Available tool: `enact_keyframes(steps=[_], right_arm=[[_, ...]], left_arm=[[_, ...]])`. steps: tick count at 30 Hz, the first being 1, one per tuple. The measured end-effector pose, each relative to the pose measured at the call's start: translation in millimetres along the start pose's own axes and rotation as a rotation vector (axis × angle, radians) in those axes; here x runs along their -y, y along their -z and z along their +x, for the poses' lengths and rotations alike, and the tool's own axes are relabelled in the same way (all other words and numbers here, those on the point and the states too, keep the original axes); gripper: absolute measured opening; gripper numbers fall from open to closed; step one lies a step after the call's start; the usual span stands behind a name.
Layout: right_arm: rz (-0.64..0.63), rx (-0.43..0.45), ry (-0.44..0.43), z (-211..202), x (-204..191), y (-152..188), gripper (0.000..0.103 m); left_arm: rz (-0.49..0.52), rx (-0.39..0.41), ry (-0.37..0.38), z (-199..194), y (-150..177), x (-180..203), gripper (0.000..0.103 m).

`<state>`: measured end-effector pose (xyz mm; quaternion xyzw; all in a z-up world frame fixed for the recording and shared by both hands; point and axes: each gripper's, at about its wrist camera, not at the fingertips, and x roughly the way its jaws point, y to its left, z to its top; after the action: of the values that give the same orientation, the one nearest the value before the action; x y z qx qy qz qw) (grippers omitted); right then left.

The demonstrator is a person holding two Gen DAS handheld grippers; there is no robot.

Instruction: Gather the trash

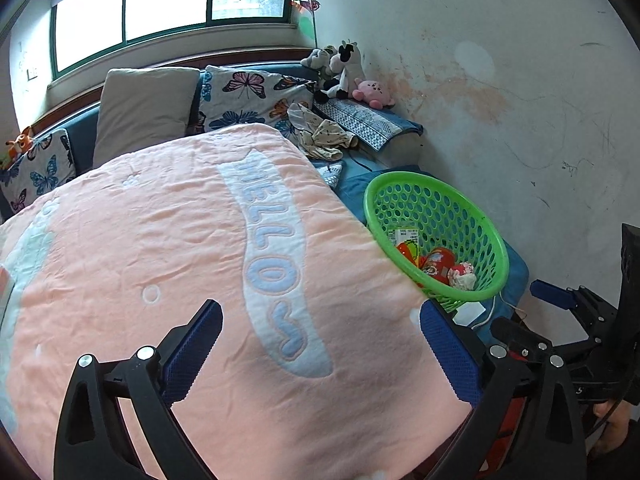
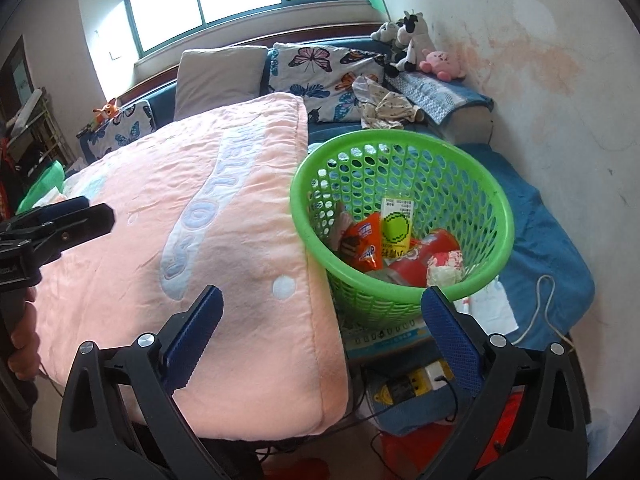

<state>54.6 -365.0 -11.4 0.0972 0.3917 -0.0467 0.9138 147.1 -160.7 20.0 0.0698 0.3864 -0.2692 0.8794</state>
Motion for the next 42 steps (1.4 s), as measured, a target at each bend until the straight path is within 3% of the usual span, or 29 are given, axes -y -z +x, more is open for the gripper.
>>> enact_keyframes(steps=[13,27,42], right_arm=[[-0.048,0.045,0.025,-13.9,-30.7,16.9,0.098],[-0.061,0.07,0.025,-22.6,-47.8,26.4,0.098],[-0.079,0.072,0.011,-23.4,-59.6,30.4,0.098]], left_arm=[[-0.041,0.042,-0.095,-31.7,34.7,-33.8,0.096],[-0.101,0.071,-0.134,-52.8,57.7,-52.2,0.096],[-0.043,0.077,-0.212,-59.7,68.0,-52.9,0.096]])
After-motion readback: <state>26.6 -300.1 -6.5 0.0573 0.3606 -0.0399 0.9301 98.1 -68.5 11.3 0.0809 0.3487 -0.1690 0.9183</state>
